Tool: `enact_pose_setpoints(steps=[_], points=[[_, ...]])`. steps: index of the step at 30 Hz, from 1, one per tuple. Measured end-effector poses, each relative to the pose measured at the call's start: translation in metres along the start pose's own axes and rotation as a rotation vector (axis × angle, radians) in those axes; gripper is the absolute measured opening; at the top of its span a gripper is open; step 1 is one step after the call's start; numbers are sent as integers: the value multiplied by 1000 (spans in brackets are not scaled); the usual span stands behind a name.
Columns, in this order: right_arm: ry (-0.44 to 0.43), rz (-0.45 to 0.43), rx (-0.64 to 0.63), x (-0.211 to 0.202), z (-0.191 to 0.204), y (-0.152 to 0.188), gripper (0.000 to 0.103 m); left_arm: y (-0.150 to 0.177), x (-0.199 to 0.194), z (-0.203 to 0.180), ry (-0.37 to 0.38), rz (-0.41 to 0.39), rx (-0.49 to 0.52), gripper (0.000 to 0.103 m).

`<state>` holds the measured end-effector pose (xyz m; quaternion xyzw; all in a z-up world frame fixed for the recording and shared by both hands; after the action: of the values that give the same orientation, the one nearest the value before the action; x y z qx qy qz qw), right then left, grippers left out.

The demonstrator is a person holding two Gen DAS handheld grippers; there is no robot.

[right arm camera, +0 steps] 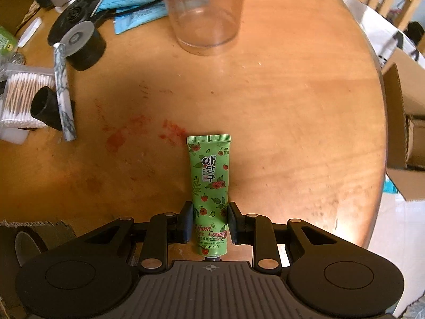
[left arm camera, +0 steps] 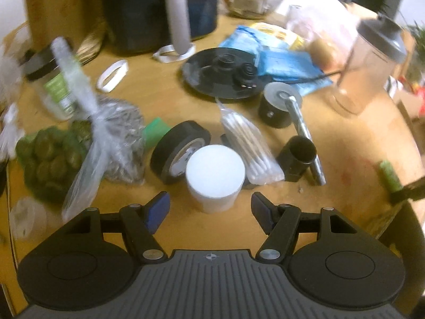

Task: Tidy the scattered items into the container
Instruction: 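Close the left tool on the white round container while the right tool holds the tube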

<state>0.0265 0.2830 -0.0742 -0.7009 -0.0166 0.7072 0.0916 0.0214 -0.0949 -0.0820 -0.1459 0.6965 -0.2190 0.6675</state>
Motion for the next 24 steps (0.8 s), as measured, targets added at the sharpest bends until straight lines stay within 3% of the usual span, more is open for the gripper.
enact_pose_setpoints(steps=[9,11,13,24], points=[[-5,-4,55,-2,-10,13,30,-9,17,-8,40,-13,220,67],[-8,-6,66,-3,-12,16,30,-11,19,-7,51,-17,234,64],[-9,-10,78,-4,-14,19,30,-13,20,-6,60,-19,242,53],[-18,-96,96,-30,-16,29,30,-13,17,-4,81,-21,243,52]])
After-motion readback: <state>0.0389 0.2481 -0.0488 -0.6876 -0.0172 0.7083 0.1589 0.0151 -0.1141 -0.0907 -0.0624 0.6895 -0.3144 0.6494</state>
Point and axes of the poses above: each gripper's, at about its wrist camera, not at the fingertips, and x roughly the way its jaws point, z to its left, y to its underside, the point moved 1 cm from there along x, roughly the way its jaws point, and after that the axes turned 2 degrees about x, right-handed, at the moved point
